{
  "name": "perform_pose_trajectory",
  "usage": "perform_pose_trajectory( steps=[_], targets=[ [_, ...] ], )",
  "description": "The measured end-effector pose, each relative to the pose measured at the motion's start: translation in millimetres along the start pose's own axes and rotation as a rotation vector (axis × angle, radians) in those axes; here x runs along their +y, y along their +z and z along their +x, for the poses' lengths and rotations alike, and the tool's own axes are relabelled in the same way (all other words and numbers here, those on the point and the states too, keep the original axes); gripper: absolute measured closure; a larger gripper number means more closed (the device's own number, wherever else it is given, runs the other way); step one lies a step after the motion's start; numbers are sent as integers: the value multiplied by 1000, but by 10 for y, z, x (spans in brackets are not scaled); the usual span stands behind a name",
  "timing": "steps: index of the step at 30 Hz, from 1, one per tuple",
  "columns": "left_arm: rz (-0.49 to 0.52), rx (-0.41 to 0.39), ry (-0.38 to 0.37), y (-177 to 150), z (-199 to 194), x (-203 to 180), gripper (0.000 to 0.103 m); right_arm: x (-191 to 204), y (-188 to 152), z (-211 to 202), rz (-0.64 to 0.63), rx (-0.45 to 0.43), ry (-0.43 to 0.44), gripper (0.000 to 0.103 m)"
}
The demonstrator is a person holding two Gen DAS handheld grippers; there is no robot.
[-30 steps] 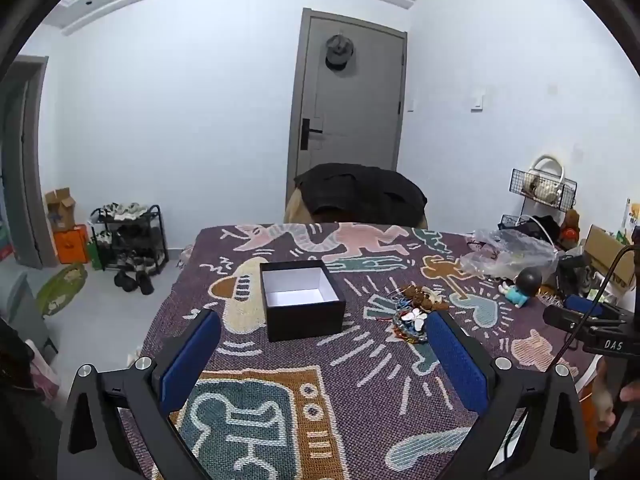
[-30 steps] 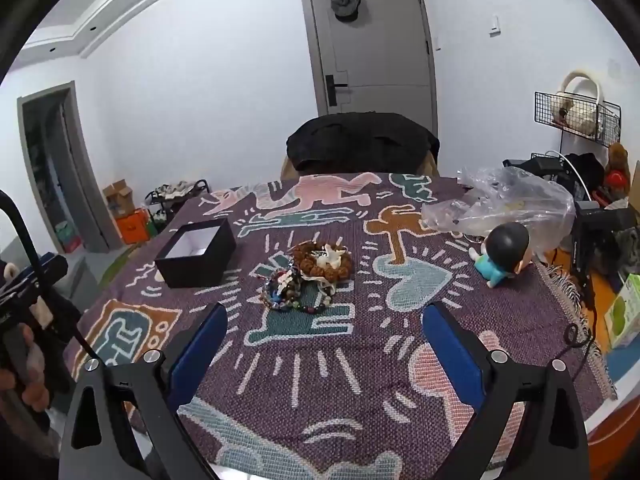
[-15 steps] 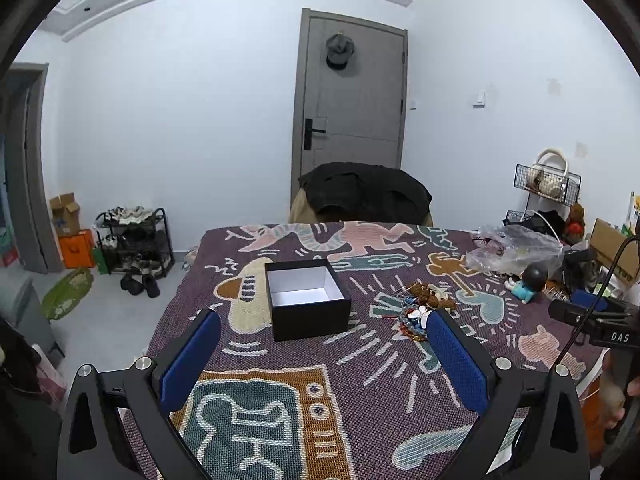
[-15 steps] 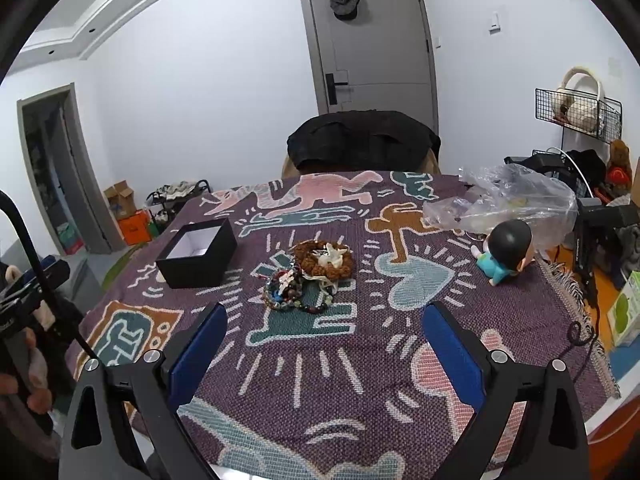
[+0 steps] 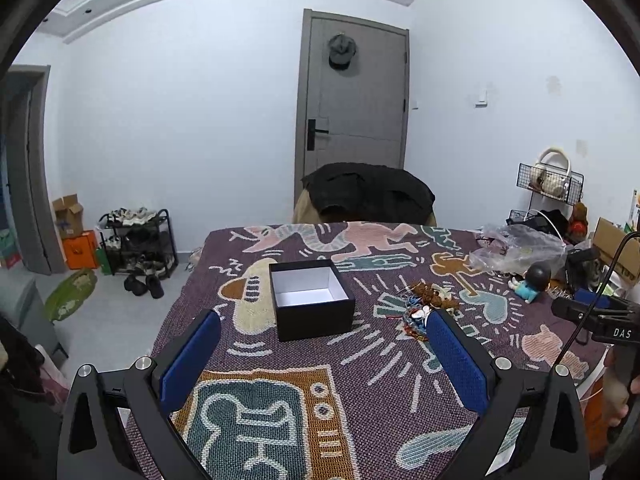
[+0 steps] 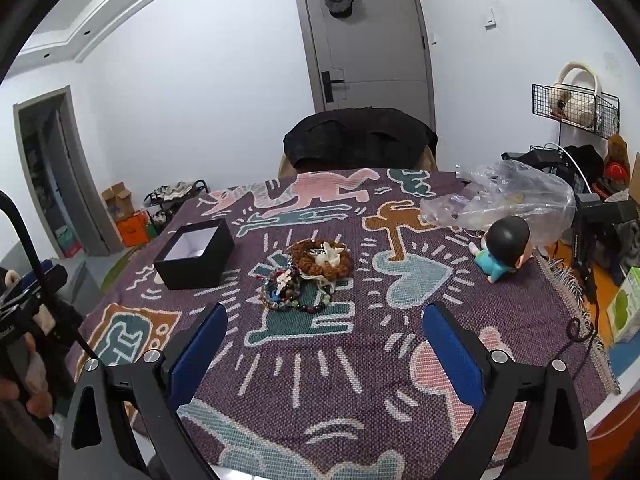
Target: Organize jewelry
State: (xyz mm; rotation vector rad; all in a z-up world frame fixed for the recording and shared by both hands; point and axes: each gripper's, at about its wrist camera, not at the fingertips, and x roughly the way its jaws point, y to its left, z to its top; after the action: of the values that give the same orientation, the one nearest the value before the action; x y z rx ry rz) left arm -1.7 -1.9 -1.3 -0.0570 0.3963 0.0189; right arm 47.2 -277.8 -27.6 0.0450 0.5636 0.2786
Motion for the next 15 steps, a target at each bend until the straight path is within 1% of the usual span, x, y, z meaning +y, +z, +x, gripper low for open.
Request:
perform_pose_trajectory(
  steps=[15],
  targets=[
    [3, -1, 5, -18, 25, 20, 0, -27, 4, 3, 2, 5, -5, 4]
  ],
)
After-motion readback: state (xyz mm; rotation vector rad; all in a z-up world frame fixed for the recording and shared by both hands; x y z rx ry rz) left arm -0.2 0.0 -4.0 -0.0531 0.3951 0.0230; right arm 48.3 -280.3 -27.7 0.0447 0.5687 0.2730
